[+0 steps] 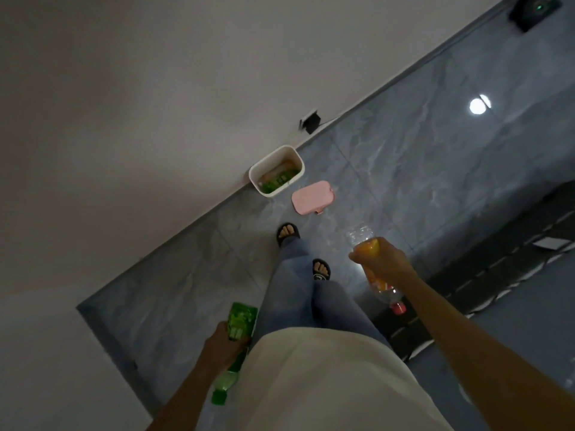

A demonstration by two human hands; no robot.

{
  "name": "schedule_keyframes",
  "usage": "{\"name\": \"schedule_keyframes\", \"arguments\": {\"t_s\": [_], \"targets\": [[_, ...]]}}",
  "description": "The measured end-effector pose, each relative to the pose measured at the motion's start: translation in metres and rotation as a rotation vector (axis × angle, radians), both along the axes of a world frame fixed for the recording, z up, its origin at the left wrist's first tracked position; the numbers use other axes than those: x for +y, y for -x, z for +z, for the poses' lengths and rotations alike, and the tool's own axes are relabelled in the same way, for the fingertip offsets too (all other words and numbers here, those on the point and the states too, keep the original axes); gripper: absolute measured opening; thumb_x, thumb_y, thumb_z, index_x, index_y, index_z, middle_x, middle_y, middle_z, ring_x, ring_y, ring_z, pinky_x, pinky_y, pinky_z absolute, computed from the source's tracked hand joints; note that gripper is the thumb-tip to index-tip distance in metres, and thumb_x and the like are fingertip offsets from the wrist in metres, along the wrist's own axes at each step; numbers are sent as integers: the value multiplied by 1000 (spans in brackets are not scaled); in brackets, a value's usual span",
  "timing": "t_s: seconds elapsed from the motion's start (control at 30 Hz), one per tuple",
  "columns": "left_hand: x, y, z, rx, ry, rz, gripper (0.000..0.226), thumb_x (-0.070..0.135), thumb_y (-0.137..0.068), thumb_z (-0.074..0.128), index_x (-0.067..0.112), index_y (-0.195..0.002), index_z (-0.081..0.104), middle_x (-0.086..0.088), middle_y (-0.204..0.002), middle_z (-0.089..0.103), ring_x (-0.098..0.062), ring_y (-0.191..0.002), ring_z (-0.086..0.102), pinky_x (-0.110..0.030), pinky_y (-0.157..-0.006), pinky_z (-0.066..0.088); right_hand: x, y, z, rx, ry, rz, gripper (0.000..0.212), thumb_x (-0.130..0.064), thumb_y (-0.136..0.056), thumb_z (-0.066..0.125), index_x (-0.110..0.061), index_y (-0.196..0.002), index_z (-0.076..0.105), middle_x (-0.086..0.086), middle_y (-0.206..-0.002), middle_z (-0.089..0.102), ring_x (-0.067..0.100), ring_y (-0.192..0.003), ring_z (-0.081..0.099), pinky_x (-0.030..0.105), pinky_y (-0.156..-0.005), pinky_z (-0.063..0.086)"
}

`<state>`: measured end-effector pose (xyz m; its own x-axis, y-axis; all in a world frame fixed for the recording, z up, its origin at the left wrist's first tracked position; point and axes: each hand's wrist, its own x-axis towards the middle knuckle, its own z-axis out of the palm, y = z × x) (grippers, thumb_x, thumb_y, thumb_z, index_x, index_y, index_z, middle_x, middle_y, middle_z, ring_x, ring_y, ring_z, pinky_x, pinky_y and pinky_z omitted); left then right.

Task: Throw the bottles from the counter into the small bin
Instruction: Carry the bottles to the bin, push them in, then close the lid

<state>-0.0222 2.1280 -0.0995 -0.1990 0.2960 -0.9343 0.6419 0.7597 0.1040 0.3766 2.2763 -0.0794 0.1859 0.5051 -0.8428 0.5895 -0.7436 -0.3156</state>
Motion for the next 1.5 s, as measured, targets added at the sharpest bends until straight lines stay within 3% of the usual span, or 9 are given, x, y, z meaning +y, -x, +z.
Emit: {"name": "schedule_keyframes", "arguments": {"t_s": [0.17, 0.27, 0.4, 0.57, 0.73, 0.87, 1.0, 1.17, 1.5], "targets": [[64, -1, -22, -58, -56, 77, 59, 47, -71, 83, 23, -114, 50, 5, -95, 62, -9, -81, 62, -23, -60, 45, 29, 7, -20, -23, 45, 33, 98, -76, -61, 71, -10, -131, 49, 11, -111, 62, 28, -99, 65, 43, -87, 54], [111, -8, -34, -134, -95, 81, 57, 50, -73, 81, 21, -114, 53, 4, -99, 64, -10, -86, 63, -26, -69, 52, 30, 0, -24, -61, 104, 121, 66, -64, -72, 73, -20, -118, 54, -5, -90, 61, 8, -76, 60, 24, -61, 44], [175, -26, -48, -171, -167, 106, 56, 54, -71, 79, 33, -113, 49, 10, -100, 64, -5, -86, 62, -25, -66, 48, 42, -9, -38, -102, 151, 208, 36, -70, -67, 55, -37, -81, 55, -7, -76, 66, 8, -69, 65, 23, -55, 46], [237, -52, -91, -181, -248, 178, 47, 56, -62, 74, 40, -101, 52, 11, -90, 67, -2, -71, 66, -25, -59, 48, 90, -3, -94, -82, 146, 284, 70, -64, -72, 74, -21, -123, 50, -2, -96, 65, 15, -83, 65, 28, -70, 44], [277, -66, -177, -167, -260, 229, 52, 49, -69, 78, 33, -110, 51, 8, -93, 65, -10, -80, 65, -26, -61, 48, 171, 34, -189, 10, 39, 407, 58, -54, -66, 79, -33, -110, 47, -3, -98, 64, 0, -73, 56, 18, -59, 40], [303, -65, -257, -113, -362, 337, 46, 52, -66, 77, 36, -101, 53, 5, -92, 68, -14, -80, 68, -29, -62, 51, 240, 83, -267, 28, -165, 622, 69, -52, -66, 68, -24, -124, 44, -4, -104, 59, 18, -88, 62, 39, -79, 55], [321, -56, -325, -82, -498, 394, 46, 53, -64, 76, 38, -101, 53, 9, -87, 70, -9, -76, 70, -28, -60, 49, 292, 130, -346, -24, -529, 933, 61, -37, -78, 70, -16, -127, 40, 2, -101, 63, 15, -73, 56, 28, -66, 44], [330, -43, -375, -73, -651, 379, 46, 57, -64, 76, 47, -102, 53, 29, -91, 68, 9, -74, 67, -17, -57, 46, 323, 177, -444, -133, -565, 1257, 72, -51, -82, 67, -16, -136, 36, 10, -127, 59, 31, -111, 60, 49, -96, 50], [349, -47, -433, -143, -762, 230, 40, 53, -68, 73, 57, -99, 48, 27, -96, 65, 7, -81, 65, -13, -59, 47, 330, 207, -567, -220, -687, 1430, 73, -37, -83, 72, -25, -148, 40, 2, -153, 44, 29, -144, 34, 49, -120, 19]]}}
